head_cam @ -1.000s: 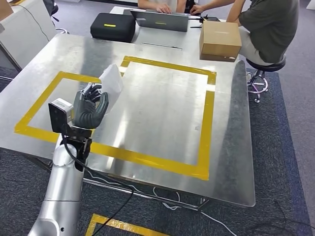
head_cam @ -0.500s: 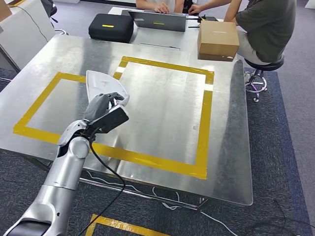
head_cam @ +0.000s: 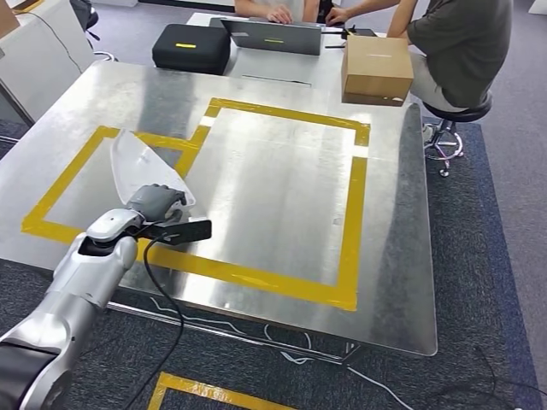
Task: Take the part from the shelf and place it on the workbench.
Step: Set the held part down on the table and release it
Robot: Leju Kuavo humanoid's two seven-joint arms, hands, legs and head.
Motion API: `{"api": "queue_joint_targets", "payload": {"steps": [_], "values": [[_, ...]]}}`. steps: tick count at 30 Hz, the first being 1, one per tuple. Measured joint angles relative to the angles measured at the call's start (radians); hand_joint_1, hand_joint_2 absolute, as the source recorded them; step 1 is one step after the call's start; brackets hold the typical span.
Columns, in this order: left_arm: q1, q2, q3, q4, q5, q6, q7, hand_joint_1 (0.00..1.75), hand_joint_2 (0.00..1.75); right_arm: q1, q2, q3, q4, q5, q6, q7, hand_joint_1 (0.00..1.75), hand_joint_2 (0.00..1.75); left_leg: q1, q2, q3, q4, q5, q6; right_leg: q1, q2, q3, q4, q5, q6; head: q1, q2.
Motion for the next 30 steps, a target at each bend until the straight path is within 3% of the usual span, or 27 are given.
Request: {"api": "queue_joint_targets", "payload": {"steps": [9,17,21,30], "values": [[-0.007,0.081,-0.005,0.073,-0.045,-0.005,0.053,1.75,1.75,0.0,-0.006,-0.002,0.0,0.0,0.007,-0.019,0.0,0.0,0.001,0.0,0.0,0.0,0.0,0.0,0.0,0.0,0.0,0.001,-0.001,-0.001,0.0,0.0],[-0.002,0.116,0.036,0.074,-0.081,-0.042,0.059,1.75,1.75,0.0,-0.008,-0.002,0.0,0.0,0.01,-0.011,0.0,0.0,0.001,0.0,0.0,0.0,0.0,0.0,0.001,-0.001,0.001,0.001,-0.002,-0.003,0.0,0.0],[-0.001,0.131,0.048,0.074,-0.085,-0.072,0.048,0.0,1.75,0.0,-0.009,-0.001,0.0,0.0,0.022,-0.013,0.0,0.0,0.001,0.0,0.001,0.0,0.0,-0.001,0.001,-0.001,0.001,0.001,-0.002,-0.003,0.0,0.0],[-0.002,0.151,0.047,0.077,-0.088,-0.062,0.047,0.0,1.75,-0.001,-0.015,-0.001,0.0,0.0,0.035,-0.018,0.0,0.0,0.001,0.0,0.001,0.0,0.0,-0.001,0.001,-0.001,0.001,0.002,-0.002,-0.003,0.0,0.0]]}}
